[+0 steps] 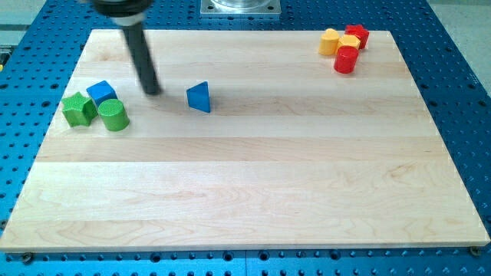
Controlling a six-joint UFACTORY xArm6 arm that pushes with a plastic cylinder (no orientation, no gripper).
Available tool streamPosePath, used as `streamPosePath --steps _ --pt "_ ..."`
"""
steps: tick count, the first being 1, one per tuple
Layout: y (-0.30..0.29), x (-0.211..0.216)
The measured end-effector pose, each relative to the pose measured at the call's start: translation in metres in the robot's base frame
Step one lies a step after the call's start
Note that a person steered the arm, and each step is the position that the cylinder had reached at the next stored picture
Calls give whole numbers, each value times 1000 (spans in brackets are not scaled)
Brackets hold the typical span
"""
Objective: Slide the blue triangle to the top left side of the board
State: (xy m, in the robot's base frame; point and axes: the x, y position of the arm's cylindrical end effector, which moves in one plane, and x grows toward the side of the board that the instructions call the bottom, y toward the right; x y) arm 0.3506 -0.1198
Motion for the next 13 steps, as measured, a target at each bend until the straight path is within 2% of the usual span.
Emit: streamPosePath --steps 1,2,3,4,5,6,7,8,9,10,13 --pt "103 -13" --pt "126 23" --pt "49 56" --pt "37 -4" --pt "-2 -11" --pt "26 24" --pt "-38 12" --pt "-40 -54" --pt "-41 -65" --pt "-88 -74" --pt "-86 -72"
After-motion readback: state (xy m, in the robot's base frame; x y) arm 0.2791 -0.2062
